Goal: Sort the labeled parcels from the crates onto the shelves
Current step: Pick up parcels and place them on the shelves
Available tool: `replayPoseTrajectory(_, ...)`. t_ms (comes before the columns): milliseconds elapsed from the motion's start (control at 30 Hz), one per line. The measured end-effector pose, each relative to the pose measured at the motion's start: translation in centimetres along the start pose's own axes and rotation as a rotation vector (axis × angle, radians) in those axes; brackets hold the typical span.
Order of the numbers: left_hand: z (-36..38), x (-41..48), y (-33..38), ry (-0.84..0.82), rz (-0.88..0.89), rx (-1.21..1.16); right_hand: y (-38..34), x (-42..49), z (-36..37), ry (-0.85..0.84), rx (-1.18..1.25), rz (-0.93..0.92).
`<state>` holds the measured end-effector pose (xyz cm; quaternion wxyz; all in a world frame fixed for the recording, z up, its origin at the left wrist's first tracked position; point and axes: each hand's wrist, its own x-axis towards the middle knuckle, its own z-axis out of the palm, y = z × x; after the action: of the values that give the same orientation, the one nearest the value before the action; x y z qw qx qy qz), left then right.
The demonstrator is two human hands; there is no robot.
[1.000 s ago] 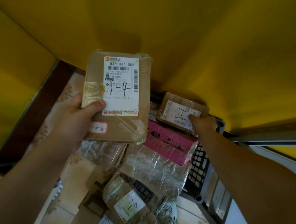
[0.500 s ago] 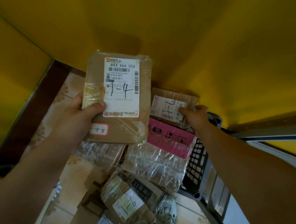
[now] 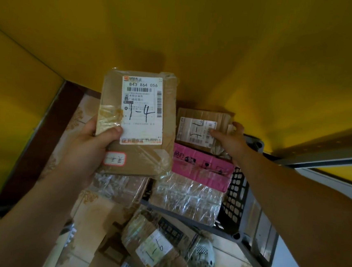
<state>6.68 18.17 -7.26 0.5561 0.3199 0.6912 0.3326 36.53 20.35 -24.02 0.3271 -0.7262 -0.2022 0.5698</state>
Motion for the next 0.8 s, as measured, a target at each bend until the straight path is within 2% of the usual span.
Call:
replayPoseTrajectory(433,0.6,-1.1,1.7,-0.039,-0.078,-0.012,-5.2,-8.4,-2.0,0.087,-0.056,-0.185)
replayPoseTrajectory(567,-1.2,-2.9,4.0,-0.048,-0.068,-0.015,-7.9,-14.4,-3.0,0.127,-0.056,-0.222)
replayPoseTrajectory(800,-7.9,-9.0,8.9,-0.090,0.061,0.012,-12.5,-27.9,-3.5,0.151,-0.076,-0.291)
